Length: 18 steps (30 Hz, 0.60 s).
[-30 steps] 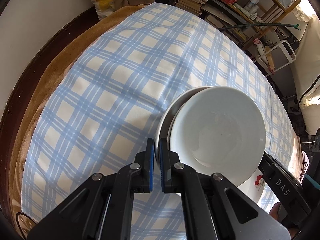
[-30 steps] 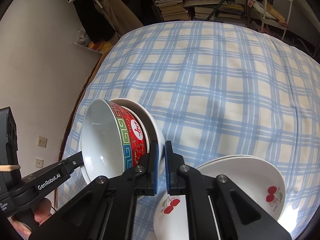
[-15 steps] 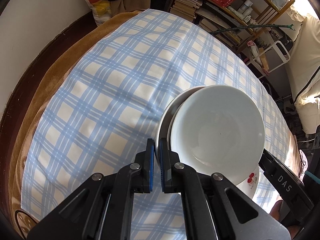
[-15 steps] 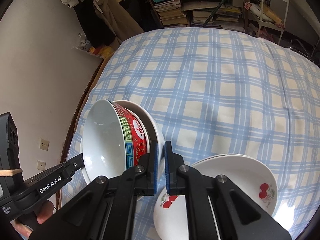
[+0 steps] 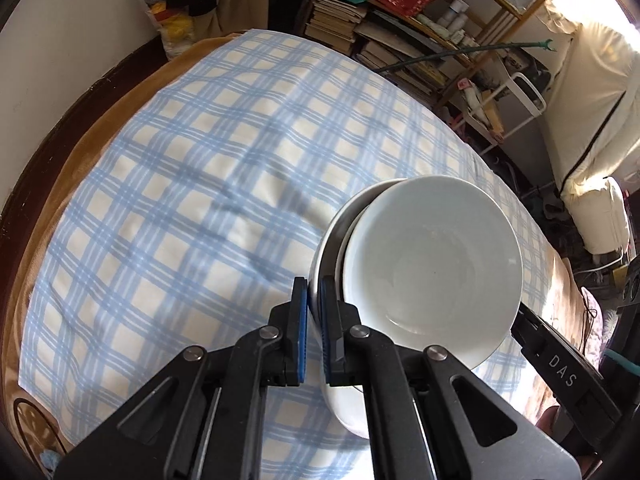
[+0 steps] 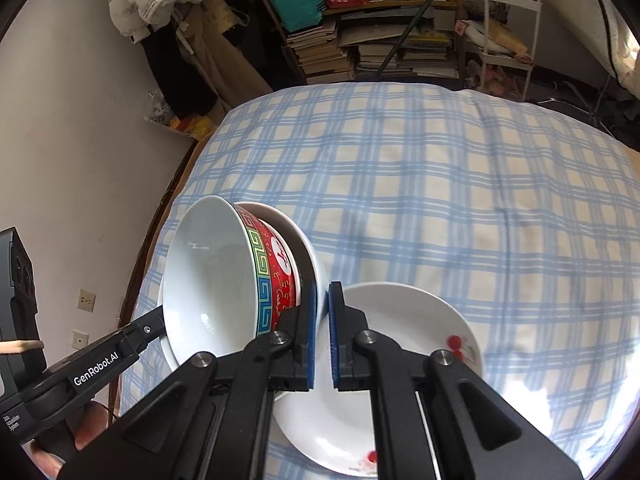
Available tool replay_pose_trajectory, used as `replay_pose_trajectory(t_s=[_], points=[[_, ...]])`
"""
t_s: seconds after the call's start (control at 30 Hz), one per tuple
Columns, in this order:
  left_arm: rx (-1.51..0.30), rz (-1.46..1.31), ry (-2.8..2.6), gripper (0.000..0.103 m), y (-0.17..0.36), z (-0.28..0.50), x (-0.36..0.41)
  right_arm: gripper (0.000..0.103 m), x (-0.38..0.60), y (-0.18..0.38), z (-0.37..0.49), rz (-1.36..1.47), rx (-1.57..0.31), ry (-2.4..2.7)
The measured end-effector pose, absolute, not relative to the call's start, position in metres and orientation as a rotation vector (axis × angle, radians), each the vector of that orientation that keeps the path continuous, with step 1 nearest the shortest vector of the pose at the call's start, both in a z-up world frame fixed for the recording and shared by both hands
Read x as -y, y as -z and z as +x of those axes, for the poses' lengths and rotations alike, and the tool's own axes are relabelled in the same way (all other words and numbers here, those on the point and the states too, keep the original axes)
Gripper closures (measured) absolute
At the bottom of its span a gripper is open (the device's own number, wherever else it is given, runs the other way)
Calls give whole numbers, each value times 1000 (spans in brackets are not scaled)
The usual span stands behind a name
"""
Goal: Organize plates and bowls
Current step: 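Carry the left tool's bowl stack over the cherry plates while the right tool carries its stack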
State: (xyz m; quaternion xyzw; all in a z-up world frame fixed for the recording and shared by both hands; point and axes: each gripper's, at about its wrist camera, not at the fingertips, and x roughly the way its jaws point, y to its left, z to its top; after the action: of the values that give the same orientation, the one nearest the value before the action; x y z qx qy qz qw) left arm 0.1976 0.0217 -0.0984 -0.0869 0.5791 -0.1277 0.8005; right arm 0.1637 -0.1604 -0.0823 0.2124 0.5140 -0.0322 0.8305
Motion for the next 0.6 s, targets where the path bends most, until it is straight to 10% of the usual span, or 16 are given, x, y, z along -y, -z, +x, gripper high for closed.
replay_pose_trajectory(t_s=[0.6], points=[[-1321, -1, 312, 99, 129, 155, 34, 95, 198, 118, 104, 498, -1172, 127]])
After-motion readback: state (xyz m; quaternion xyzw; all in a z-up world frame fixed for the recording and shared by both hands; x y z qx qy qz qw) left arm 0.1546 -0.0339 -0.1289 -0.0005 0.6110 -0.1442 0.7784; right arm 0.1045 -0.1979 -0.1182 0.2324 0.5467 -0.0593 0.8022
